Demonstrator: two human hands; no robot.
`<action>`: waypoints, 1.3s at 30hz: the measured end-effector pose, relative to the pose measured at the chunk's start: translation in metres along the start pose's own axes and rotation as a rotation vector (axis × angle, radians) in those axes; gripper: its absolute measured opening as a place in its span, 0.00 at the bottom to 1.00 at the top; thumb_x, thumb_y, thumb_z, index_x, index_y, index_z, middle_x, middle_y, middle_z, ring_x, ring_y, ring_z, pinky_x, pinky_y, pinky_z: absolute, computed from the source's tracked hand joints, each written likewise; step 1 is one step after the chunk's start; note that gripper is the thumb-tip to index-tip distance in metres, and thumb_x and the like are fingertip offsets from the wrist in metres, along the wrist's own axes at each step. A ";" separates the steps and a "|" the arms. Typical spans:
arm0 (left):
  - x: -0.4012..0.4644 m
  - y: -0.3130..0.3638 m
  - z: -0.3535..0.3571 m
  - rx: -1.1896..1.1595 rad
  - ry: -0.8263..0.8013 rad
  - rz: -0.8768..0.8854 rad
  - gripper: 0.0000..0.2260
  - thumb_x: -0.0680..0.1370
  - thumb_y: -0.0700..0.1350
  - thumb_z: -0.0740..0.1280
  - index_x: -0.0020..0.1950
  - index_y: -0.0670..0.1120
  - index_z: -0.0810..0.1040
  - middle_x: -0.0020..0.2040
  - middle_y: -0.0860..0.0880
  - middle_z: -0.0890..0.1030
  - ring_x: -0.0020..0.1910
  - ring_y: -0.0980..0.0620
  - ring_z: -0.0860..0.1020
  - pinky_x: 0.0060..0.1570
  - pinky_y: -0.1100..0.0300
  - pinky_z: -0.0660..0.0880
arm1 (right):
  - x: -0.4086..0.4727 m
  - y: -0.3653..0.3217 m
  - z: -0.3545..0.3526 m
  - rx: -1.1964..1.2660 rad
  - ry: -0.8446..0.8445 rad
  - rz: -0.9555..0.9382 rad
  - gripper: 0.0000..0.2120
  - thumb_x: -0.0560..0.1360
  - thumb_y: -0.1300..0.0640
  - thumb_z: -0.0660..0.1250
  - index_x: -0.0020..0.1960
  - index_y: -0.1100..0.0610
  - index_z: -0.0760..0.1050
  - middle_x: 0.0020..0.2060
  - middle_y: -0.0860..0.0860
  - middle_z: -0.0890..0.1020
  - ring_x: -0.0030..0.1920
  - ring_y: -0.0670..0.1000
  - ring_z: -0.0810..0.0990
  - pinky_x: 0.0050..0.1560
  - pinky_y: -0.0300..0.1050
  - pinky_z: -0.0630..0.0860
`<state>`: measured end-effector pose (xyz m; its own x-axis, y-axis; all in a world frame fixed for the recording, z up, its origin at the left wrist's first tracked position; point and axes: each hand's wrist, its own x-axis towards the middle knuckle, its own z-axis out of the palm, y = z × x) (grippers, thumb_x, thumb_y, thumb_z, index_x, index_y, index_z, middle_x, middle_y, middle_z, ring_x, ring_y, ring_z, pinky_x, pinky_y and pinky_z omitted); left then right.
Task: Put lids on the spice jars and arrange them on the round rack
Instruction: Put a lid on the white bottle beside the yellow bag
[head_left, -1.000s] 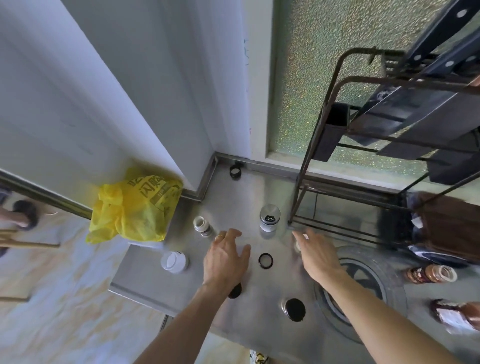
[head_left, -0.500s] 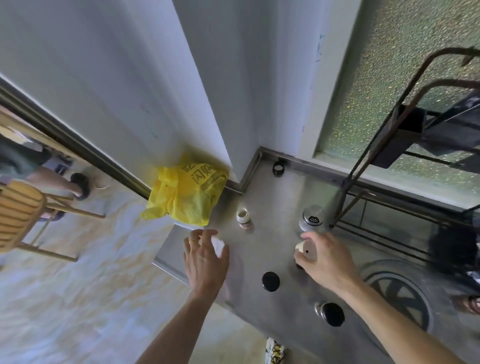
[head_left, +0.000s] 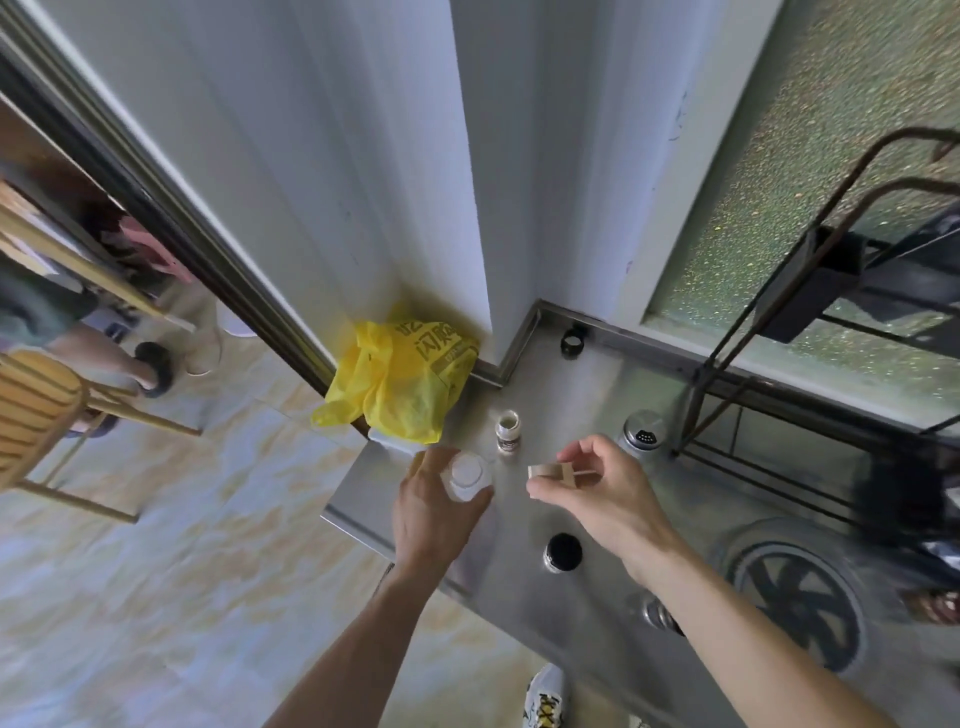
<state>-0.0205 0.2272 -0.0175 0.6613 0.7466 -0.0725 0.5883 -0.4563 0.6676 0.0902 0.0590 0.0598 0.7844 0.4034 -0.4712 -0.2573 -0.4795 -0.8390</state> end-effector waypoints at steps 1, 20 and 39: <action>-0.005 0.012 -0.007 -0.043 0.000 0.043 0.23 0.64 0.53 0.80 0.56 0.53 0.78 0.51 0.55 0.80 0.48 0.52 0.79 0.46 0.56 0.75 | -0.007 -0.010 -0.007 0.017 0.018 -0.028 0.19 0.62 0.52 0.83 0.47 0.50 0.77 0.41 0.45 0.87 0.41 0.43 0.84 0.42 0.38 0.74; -0.108 0.207 -0.087 -0.368 -0.110 0.713 0.23 0.63 0.48 0.75 0.58 0.52 0.78 0.47 0.57 0.82 0.44 0.57 0.80 0.45 0.60 0.76 | -0.162 -0.131 -0.165 -0.519 -0.145 -0.614 0.32 0.71 0.69 0.75 0.66 0.43 0.74 0.57 0.45 0.80 0.64 0.46 0.79 0.64 0.47 0.79; -0.118 0.213 -0.085 -0.416 -0.286 0.773 0.23 0.66 0.48 0.74 0.61 0.53 0.80 0.50 0.57 0.82 0.48 0.59 0.81 0.50 0.61 0.78 | -0.179 -0.132 -0.187 -0.682 -0.094 -0.490 0.18 0.68 0.52 0.80 0.55 0.42 0.79 0.46 0.46 0.86 0.47 0.45 0.86 0.51 0.46 0.84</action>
<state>-0.0130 0.0833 0.1960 0.9230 0.1335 0.3609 -0.2426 -0.5261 0.8151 0.0888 -0.0954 0.3059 0.6609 0.7368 -0.1428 0.5202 -0.5869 -0.6205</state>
